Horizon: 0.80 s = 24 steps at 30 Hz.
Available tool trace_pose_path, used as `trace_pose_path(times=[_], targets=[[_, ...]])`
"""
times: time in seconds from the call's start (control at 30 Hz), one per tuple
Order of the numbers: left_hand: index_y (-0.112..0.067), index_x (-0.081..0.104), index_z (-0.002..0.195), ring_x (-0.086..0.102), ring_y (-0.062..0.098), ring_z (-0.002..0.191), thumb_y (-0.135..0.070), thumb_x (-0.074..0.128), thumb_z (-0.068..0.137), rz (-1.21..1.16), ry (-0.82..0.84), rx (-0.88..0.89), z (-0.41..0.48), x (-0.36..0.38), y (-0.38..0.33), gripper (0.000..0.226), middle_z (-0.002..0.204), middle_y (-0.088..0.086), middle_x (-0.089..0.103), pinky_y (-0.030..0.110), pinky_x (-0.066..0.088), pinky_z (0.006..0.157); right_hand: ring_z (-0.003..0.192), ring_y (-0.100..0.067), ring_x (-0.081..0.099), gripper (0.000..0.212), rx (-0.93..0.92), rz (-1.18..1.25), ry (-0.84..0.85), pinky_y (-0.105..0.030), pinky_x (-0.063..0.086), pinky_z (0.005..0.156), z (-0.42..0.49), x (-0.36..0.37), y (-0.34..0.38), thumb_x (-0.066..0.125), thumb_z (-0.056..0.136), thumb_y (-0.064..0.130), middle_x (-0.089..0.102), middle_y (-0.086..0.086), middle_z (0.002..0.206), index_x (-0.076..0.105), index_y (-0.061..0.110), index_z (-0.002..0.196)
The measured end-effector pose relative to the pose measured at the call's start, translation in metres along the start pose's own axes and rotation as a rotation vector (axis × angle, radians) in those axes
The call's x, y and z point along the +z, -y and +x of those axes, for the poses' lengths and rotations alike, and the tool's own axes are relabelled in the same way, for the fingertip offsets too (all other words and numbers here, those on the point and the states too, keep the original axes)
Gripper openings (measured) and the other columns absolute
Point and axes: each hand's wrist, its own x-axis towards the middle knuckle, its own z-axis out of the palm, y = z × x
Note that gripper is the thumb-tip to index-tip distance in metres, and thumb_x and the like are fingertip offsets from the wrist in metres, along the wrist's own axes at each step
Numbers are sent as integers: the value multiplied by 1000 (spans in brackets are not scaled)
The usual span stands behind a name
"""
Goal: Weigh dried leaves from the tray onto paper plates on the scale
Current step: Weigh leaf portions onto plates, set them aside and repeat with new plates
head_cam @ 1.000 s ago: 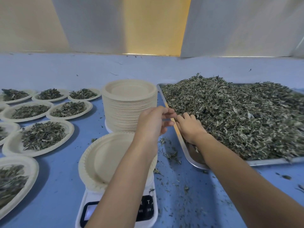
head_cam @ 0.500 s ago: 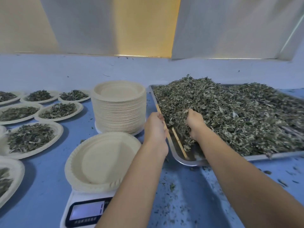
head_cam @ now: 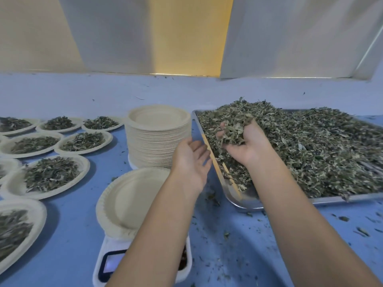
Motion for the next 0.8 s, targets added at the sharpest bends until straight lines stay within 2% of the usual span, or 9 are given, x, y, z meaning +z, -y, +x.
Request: trace_pose_path(times=[0.07,0.13,0.2,0.33,0.4,0.5,0.63,0.73,0.8], targets=[[-7,55,98,54,19,93,-32,31,101,-28,26,-2,-6,-8,-11,34,100,9,57,30,36,96,41,-13,49,30,42,16,110,-18,40,39,-12,22,-10,28,101,19,56,-5,55,51,10,83],[-9,53,105,51,20,95,-31,31,100,-35,40,25,-12,-21,-25,32,95,8,58,28,40,86,41,-15,49,33,60,-44,191,-20,41,39,-23,40,-23,27,101,19,56,-6,53,52,10,81],[-8,52,116,54,19,98,-31,29,100,-16,44,65,-19,-38,-41,36,92,8,62,28,42,86,45,-18,53,33,48,-201,222,-25,44,45,-30,51,-36,32,100,19,61,-8,59,58,11,79],[-3,54,112,57,24,108,-30,26,101,15,-2,145,-30,-76,-72,40,111,12,62,33,42,98,67,-18,65,34,27,-532,332,-31,48,62,-38,58,-59,44,97,23,69,-3,75,70,22,76],[-6,56,106,56,22,100,-29,26,101,58,-73,190,-32,-89,-81,38,102,9,62,32,43,94,80,-10,67,36,-96,-819,410,-24,51,67,-41,58,-70,42,98,18,71,4,84,70,28,78],[-7,61,109,60,16,91,-30,26,101,162,-183,253,-31,-100,-86,43,103,5,68,28,45,88,63,6,52,28,-293,-1193,519,-9,40,60,-49,62,-88,39,100,19,57,16,70,57,26,79],[-9,63,101,60,16,107,-29,27,100,204,-264,319,-29,-106,-88,41,108,5,67,27,43,92,64,-5,39,24,-309,-1548,680,-23,33,63,-49,59,-106,39,102,24,44,9,71,47,24,79],[-10,64,96,60,16,107,-29,28,100,196,-258,328,-28,-109,-90,41,108,5,67,27,43,90,69,-5,40,20,-292,-1595,744,-19,33,65,-50,57,-111,39,102,22,45,8,75,50,15,87],[-11,64,96,61,17,106,-30,28,100,180,-239,318,-28,-111,-91,41,109,5,67,26,45,89,63,1,40,22,-266,-1614,788,-15,34,62,-52,59,-112,41,101,19,43,9,72,49,18,81]])
